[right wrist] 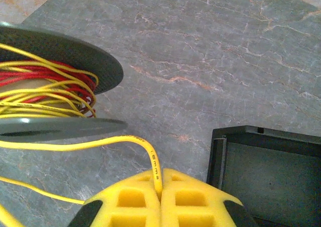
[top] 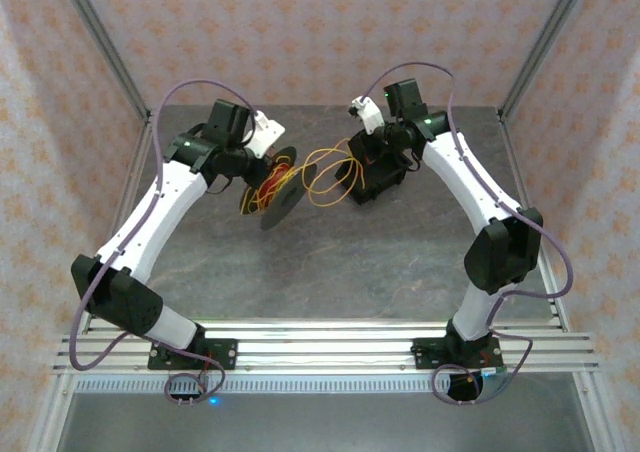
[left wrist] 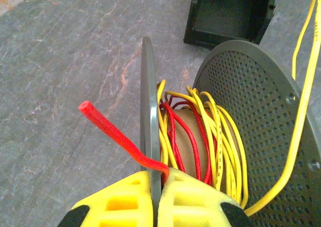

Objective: Wrap the cables

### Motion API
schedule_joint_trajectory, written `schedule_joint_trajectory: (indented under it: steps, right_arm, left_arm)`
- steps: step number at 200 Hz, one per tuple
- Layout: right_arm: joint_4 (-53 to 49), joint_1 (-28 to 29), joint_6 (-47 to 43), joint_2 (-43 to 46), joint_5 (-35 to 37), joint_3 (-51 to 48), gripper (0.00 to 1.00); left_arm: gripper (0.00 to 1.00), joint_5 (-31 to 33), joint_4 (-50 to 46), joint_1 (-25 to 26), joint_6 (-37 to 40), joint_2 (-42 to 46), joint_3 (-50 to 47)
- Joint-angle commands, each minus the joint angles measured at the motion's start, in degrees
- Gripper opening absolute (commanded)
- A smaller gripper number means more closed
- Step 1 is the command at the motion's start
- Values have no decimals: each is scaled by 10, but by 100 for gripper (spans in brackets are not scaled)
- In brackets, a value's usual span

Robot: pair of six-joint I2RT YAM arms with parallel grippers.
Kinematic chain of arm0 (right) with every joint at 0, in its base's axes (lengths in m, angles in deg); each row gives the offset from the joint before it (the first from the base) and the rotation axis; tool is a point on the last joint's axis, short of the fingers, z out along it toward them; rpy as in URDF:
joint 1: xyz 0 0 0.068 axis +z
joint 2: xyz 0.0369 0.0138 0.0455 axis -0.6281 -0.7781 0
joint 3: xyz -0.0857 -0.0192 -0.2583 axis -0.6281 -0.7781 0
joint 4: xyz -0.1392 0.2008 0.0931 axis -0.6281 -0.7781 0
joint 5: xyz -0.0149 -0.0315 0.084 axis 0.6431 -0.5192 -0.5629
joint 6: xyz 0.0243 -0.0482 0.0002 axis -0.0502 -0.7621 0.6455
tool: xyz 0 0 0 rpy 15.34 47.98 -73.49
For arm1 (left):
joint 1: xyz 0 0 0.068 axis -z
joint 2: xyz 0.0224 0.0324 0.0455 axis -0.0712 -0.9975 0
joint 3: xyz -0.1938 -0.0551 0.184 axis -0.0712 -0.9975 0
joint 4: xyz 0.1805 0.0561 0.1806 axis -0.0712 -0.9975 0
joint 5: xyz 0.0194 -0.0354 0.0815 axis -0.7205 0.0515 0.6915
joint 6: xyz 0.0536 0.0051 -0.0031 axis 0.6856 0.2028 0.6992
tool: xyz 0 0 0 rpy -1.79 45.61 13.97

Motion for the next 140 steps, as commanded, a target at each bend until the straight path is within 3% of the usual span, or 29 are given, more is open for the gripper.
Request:
schedule_joint_trajectory:
  steps: [1, 30, 71, 102, 140]
  right_arm:
    - [-3, -13, -1, -11, 44, -11, 0]
    - [-10, -14, -10, -27, 73, -16, 0]
    - [-2, -15, -11, -26, 86, -28, 0]
    - [-6, -16, -13, -38, 78, -33, 0]
    - [67, 4, 14, -9, 25, -120, 0]
  left_arm:
    - [0, -77, -8, -23, -6, 50, 47]
    - [0, -148, -12, -43, -23, 53, 63]
    - [0, -197, -23, -73, -40, 43, 85]
    - [0, -307, 53, -118, -137, 46, 80]
    - [0, -325, 187, -166, -309, 39, 77]
